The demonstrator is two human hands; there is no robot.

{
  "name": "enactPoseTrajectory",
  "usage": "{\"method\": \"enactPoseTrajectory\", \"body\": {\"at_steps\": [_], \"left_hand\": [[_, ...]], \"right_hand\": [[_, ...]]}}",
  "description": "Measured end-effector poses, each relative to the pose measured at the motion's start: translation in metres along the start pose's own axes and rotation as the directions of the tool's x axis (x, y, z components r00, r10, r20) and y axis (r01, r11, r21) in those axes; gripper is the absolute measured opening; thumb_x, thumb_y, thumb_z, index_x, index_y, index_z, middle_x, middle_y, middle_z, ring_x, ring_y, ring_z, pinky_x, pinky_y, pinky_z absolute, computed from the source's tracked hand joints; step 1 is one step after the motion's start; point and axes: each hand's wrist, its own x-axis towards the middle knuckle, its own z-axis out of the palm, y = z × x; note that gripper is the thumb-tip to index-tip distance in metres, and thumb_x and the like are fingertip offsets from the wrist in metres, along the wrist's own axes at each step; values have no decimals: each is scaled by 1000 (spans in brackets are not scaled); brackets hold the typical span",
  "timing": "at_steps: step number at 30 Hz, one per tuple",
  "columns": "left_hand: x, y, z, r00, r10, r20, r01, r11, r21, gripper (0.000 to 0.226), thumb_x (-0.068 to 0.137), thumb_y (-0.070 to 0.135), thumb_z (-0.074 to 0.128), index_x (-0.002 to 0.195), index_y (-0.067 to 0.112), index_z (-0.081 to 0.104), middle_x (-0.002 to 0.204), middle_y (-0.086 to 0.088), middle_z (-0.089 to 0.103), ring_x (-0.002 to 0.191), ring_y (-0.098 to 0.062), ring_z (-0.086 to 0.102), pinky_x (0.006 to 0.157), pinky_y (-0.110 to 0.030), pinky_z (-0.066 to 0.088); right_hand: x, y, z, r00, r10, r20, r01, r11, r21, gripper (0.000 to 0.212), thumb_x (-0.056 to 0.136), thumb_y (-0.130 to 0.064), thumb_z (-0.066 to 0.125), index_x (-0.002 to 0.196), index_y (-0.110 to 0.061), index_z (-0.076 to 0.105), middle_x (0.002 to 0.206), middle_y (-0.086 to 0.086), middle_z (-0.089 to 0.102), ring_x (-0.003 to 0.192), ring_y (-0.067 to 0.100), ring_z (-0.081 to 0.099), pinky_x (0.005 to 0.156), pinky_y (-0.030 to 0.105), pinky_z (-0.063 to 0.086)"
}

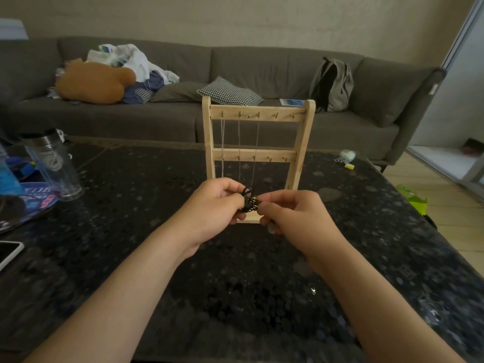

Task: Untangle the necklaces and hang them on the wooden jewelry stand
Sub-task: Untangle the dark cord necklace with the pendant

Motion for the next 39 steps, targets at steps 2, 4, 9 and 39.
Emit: {"method": "enactPoseTrajectory", "body": {"at_steps": [2, 4, 9, 39], "left_hand": [[-2, 0, -2, 1000, 10, 25, -10, 1000, 2, 23, 101, 14, 70, 121, 24, 73, 107, 2, 80, 102, -15, 77, 98, -42, 64], [-3, 0, -3, 999, 43, 32, -44, 997, 56, 23, 95, 20, 80, 115, 30, 76, 106, 8, 80, 104, -14, 77, 100, -42, 63], [-4, -1, -4, 998, 63, 2, -63, 996, 68, 13, 99, 20, 77, 108, 29, 77, 97, 8, 81, 93, -11, 79, 94, -41, 65], [-8, 3, -3, 979, 201, -36, -196, 975, 107, 3, 96, 28, 80, 99, 29, 81, 90, 13, 81, 90, -4, 75, 90, -31, 59]], "right_hand": [[-2, -1, -1, 1000, -10, 17, 9, 1000, 15, 12, 100, -18, 74, 96, -23, 83, 83, 7, 80, 72, 16, 67, 69, 29, 58], [-4, -2, -1, 999, -21, 25, 21, 999, 27, 13, 102, -19, 72, 97, -24, 83, 85, 6, 80, 73, 14, 67, 66, 24, 57], [-4, -3, -3, 999, -40, 25, 39, 999, 36, 13, 103, -22, 70, 102, -25, 83, 86, -1, 80, 72, 4, 69, 65, 14, 54], [-3, -4, -7, 988, -151, -32, 151, 988, -12, 6, 97, -19, 78, 100, -22, 82, 87, -9, 82, 86, -1, 77, 69, 4, 53]]}}
